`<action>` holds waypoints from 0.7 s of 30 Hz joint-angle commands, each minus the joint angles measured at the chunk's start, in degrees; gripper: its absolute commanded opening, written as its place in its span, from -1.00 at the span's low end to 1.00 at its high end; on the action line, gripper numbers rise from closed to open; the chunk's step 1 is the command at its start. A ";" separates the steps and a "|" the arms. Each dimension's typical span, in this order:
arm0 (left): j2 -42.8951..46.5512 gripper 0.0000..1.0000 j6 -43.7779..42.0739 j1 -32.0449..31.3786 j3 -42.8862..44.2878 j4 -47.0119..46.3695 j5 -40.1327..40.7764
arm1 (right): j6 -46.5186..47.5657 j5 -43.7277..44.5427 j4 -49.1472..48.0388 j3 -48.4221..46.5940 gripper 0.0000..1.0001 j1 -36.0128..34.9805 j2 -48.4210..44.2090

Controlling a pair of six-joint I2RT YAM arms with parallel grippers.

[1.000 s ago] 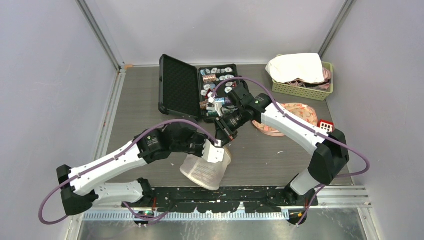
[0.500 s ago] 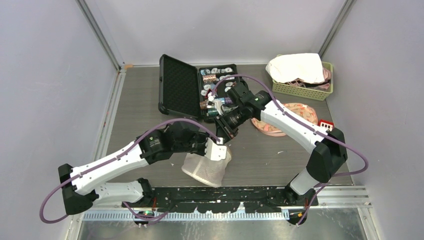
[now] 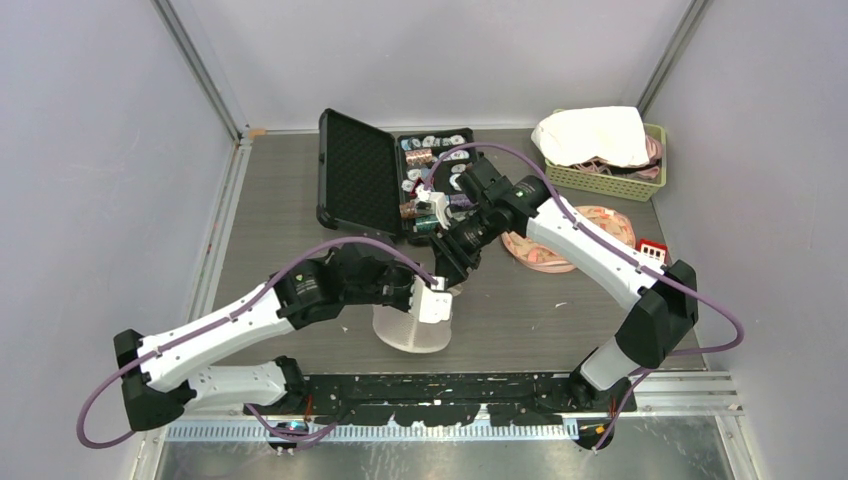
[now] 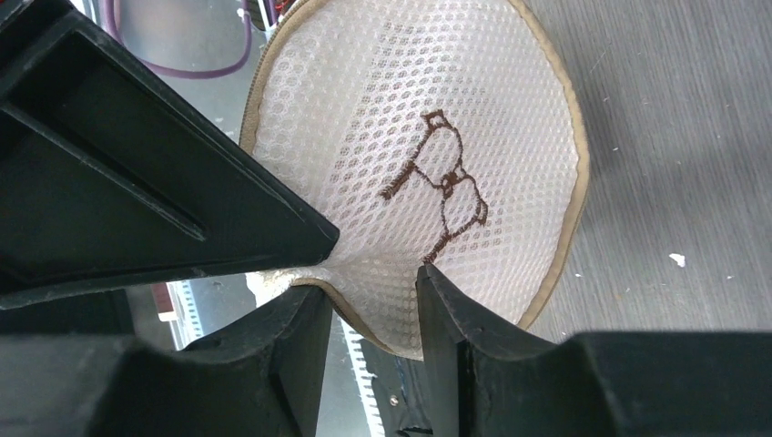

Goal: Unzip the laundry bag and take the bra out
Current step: Unzip the laundry bag at the center of the board.

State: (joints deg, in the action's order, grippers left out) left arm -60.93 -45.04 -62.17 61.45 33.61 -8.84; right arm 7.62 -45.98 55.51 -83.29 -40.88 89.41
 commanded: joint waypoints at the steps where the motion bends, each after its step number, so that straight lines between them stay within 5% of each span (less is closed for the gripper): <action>1: 0.50 -1.00 -1.19 -1.97 -0.34 -15.17 -12.16 | 4.74 -6.10 -6.88 -6.99 -0.07 -2.21 -0.20; 10: 3.92 -0.99 1.04 0.12 -3.79 -17.21 -14.49 | 6.86 -8.09 -5.65 -6.38 -0.08 -2.20 -1.93; 14: 1.68 -0.91 3.71 0.13 -1.72 -17.68 -16.05 | -0.01 -7.51 -13.25 -6.16 -0.33 -3.64 -0.42; 21: -4.30 -0.91 5.05 -0.30 3.71 -15.41 -16.83 | -9.51 -3.67 -17.84 -7.23 -0.13 -5.78 3.95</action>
State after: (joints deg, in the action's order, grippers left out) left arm -59.94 -41.34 -60.23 60.10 31.97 -14.15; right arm 7.40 -45.67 58.81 -86.26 -42.68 90.17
